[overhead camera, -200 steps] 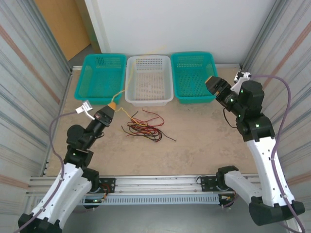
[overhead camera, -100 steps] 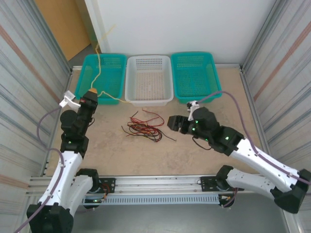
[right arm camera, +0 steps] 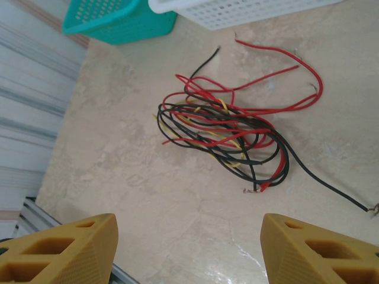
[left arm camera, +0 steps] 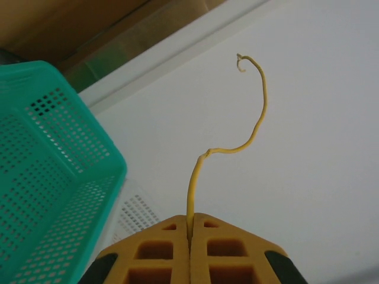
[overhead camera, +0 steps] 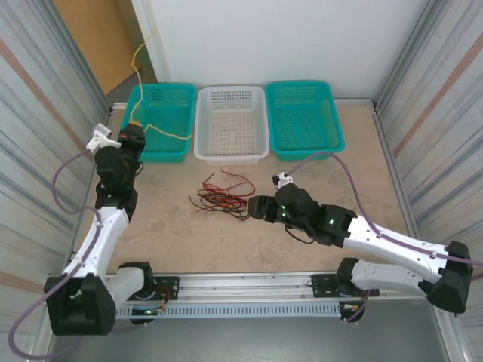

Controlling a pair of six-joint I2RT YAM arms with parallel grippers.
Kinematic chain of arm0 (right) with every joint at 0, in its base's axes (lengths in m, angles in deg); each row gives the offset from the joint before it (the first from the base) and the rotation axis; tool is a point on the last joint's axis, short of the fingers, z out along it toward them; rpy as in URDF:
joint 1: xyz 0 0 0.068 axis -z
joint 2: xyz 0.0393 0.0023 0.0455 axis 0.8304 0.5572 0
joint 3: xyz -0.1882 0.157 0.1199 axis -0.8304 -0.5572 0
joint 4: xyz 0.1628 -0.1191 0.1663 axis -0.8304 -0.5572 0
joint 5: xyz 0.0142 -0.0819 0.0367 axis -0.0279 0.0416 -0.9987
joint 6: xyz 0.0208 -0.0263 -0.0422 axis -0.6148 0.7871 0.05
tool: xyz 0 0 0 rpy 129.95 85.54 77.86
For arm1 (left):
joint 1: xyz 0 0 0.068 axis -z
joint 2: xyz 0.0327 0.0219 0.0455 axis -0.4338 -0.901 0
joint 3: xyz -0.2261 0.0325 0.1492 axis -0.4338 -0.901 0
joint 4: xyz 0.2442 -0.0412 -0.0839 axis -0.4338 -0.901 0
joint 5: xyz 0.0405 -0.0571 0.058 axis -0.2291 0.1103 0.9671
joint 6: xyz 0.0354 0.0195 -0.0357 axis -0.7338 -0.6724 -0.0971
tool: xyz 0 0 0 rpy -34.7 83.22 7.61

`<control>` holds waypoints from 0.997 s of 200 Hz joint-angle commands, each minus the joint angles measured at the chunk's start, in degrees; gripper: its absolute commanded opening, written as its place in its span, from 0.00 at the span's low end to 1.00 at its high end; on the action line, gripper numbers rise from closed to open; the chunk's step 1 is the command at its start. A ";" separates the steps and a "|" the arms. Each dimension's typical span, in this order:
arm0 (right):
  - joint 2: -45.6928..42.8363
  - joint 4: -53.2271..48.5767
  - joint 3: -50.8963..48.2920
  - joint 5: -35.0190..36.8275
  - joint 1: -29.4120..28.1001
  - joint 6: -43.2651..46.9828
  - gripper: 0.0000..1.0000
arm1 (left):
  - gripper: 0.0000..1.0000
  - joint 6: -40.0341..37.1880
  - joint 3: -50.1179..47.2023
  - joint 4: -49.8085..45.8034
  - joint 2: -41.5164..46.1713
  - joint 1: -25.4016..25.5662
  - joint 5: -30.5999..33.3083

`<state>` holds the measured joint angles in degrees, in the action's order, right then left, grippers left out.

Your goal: Untangle the cables

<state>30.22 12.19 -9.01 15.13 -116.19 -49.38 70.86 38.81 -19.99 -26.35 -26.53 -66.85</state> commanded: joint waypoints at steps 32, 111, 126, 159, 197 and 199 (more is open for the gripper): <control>-3.27 0.29 -1.11 2.97 -0.29 -1.56 0.65 | 0.00 4.41 8.81 9.39 -15.94 -4.96 -3.46; -3.31 -0.03 -1.46 1.74 1.98 -0.93 0.65 | 0.00 1.93 18.01 8.72 -33.90 -5.24 -11.53; -3.68 0.05 -1.84 1.37 2.77 -1.01 0.65 | 0.07 1.26 17.79 9.40 -35.84 -5.24 -12.79; -4.63 -0.51 -2.24 0.60 3.80 -1.10 0.65 | 0.60 -2.06 16.55 7.96 -37.42 -5.52 -10.24; -7.34 -2.21 -2.76 0.99 4.15 -0.93 0.65 | 0.98 -3.17 12.77 6.40 -32.77 -5.77 -9.20; -7.43 -2.22 -2.77 1.02 4.22 -0.93 0.66 | 0.99 -3.38 12.90 5.79 -32.35 -5.77 -9.14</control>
<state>25.30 11.41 -10.93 15.91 -112.62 -50.21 70.14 53.52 -12.95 -63.22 -31.77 -76.90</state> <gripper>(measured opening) 0.652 0.968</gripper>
